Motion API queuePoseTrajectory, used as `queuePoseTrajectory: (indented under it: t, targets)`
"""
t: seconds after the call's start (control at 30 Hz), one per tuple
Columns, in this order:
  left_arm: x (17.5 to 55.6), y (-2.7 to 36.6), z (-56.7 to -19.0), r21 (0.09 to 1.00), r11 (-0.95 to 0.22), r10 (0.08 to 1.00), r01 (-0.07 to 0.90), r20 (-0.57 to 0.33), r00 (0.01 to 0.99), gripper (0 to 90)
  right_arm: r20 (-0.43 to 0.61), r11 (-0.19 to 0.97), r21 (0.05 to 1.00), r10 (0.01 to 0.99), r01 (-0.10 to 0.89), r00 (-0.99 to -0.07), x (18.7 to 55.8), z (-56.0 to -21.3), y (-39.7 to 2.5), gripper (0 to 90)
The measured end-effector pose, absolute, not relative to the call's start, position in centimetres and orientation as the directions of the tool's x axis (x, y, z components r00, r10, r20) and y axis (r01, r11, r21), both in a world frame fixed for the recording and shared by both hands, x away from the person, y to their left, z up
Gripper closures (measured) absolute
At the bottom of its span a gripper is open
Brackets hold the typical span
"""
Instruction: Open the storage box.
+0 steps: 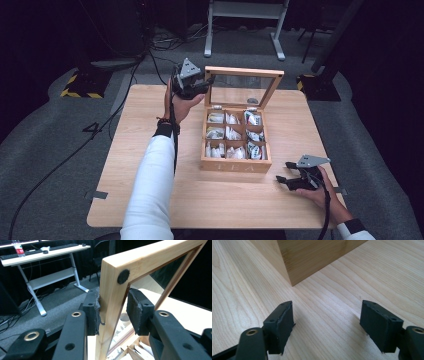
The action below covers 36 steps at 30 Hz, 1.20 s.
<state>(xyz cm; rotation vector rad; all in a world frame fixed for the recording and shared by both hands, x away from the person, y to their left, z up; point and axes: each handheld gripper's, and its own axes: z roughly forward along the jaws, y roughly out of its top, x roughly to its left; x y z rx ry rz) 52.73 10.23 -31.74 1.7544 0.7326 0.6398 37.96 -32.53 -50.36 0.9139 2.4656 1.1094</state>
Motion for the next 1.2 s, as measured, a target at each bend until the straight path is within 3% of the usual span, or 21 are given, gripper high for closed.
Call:
queuePoseTrajectory:
  t: [1.2]
  targets:
    - [58.1,9.4,-31.7,0.955,-0.199,0.805,0.219,0.032,0.592,64.0,-0.001,0.504,0.747,0.654,0.434,-0.757,38.0,-50.4,-32.4,25.3]
